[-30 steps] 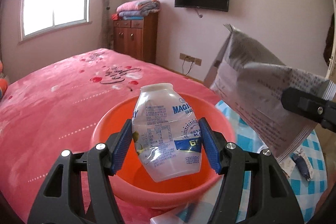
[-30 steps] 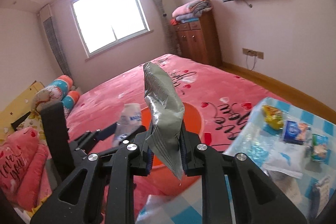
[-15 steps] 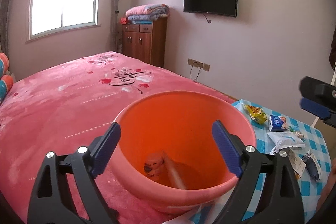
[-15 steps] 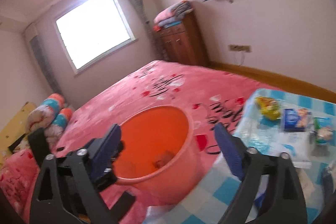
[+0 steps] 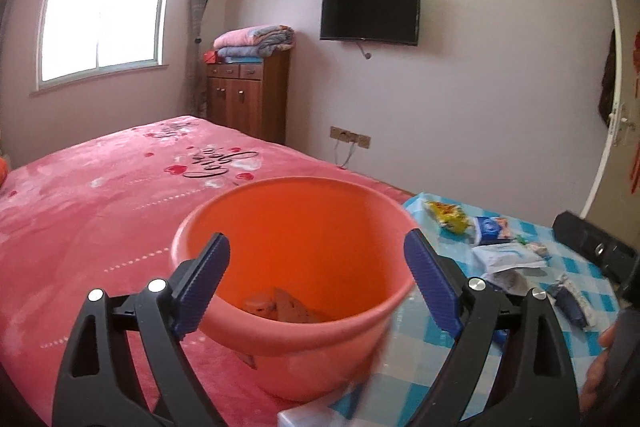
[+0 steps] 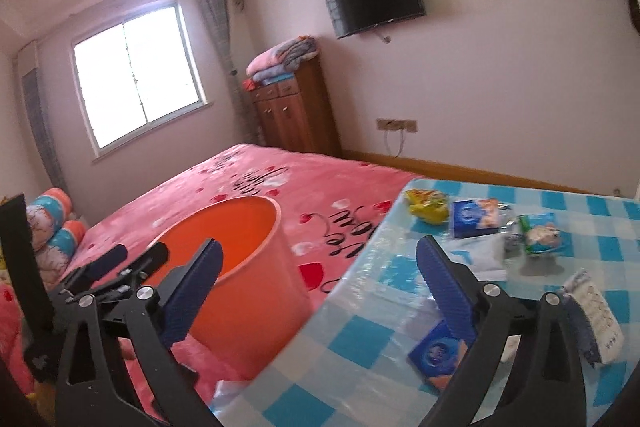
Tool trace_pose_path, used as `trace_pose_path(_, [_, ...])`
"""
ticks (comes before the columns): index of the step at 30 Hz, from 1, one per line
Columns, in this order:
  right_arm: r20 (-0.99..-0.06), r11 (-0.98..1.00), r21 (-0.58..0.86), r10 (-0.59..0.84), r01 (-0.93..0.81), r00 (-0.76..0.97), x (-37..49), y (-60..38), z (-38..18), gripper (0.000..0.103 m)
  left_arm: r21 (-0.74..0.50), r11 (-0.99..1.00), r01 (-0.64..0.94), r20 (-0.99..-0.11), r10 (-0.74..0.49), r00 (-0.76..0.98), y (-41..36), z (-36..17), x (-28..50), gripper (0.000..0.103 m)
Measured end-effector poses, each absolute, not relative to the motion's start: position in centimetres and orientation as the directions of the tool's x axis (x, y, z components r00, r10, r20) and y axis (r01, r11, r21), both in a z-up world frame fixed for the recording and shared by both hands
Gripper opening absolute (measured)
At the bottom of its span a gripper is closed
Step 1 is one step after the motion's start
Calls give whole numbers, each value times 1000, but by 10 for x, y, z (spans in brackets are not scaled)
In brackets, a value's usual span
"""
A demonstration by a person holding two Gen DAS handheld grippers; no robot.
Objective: Collect trash
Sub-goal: 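Return both tools to the table toward the remaining cartons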
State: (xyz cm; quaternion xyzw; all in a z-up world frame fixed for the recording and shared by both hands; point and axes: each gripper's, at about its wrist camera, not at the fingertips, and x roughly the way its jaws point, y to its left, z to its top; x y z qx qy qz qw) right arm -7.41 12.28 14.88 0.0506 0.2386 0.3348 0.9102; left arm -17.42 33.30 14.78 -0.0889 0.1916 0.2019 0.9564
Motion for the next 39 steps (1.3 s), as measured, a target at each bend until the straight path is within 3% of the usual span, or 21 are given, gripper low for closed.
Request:
trace_pose_path(4, [-385, 783, 247, 620, -571, 684, -79, 110, 145, 98, -143, 916, -375, -399, 294, 869, 323, 145, -177, 89])
trace_pose_path(18, [-388, 802, 220, 594, -555, 705, -97, 91, 128, 98, -53, 947, -318, -435, 265, 861, 284, 132, -171, 89])
trace_pose_path(28, [-429, 803, 290, 595, -520, 680, -91, 65, 106, 98, -39, 963, -267, -431, 225, 874, 262, 126, -169, 89])
trace_pose_path(39, [-449, 870, 221, 492, -441, 746, -89, 34, 89, 98, -53, 963, -263, -492, 204, 847, 247, 111, -155, 89])
